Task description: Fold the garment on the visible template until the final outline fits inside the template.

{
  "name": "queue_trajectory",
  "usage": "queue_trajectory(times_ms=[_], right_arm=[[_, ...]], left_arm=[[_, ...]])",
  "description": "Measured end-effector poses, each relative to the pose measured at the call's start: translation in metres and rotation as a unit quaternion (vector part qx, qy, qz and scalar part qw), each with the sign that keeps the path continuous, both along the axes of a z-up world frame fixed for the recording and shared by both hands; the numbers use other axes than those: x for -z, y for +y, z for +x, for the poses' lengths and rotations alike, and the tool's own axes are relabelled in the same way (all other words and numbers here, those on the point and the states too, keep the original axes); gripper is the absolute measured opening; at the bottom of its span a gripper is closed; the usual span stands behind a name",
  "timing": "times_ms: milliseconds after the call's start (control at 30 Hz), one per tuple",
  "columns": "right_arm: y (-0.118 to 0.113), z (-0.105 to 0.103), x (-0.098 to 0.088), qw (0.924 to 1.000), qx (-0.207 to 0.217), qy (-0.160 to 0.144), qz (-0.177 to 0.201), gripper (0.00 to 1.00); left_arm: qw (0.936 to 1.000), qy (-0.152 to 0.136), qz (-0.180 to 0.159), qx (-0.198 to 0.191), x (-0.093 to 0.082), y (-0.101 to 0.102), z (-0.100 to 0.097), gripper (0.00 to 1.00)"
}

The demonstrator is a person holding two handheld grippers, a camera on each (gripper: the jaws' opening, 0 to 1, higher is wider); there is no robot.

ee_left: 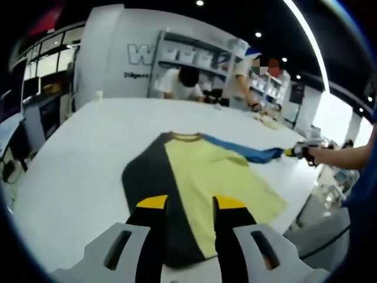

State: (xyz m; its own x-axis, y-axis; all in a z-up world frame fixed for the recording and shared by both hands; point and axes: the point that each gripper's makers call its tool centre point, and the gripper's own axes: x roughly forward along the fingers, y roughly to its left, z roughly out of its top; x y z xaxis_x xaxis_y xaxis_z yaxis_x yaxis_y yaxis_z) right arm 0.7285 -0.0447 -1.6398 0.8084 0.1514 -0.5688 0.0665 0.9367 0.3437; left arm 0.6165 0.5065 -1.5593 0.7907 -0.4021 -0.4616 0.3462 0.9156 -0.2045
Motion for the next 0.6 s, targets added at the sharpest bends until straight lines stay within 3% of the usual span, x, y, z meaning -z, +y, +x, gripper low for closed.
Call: queue_trajectory(times_ms=[33,100,200,333,400,467,533,567,600], right_arm=[[-0.005,0.010,0.006,0.9997,0.020,-0.001,-0.012,0.23],[-0.002,0.015,0.008,0.9997,0.020,0.002,-0.012,0.18],[-0.003,0.023,0.008,0.9996,0.027,-0.003,0.003,0.00],[-0.009,0.028,0.006,0.9978,0.046,-0.003,0.047,0.00],[-0.005,0.029,-0.006,0.9952,0.064,-0.022,0.070,0.00],[-0.002,0.025,-0.024,0.9880,0.092,-0.028,0.120,0.00],[0.003,0.023,-0.040,0.9749,0.110,-0.029,0.191,0.00],[0.004,0.023,-0.044,0.9712,0.114,-0.033,0.207,0.00],[0.004,0.026,-0.063,0.9520,0.125,-0.057,0.274,0.00]], left_arm=[[1.0000,0.000,0.001,0.002,-0.002,-0.001,0.000,0.25],[1.0000,-0.001,0.002,0.004,-0.003,-0.002,-0.001,0.25],[1.0000,-0.002,0.003,0.006,-0.002,-0.001,-0.002,0.25],[0.9999,-0.002,0.004,0.010,-0.001,-0.002,-0.005,0.25],[0.9999,-0.002,0.003,0.012,0.000,-0.002,-0.006,0.25],[0.9999,-0.003,0.002,0.012,-0.001,-0.003,-0.007,0.25],[0.9999,-0.004,0.000,0.013,-0.002,-0.004,-0.007,0.25],[0.9999,-0.004,0.000,0.013,-0.001,-0.004,-0.007,0.25],[0.9999,-0.004,-0.001,0.014,-0.001,-0.004,-0.006,0.25]])
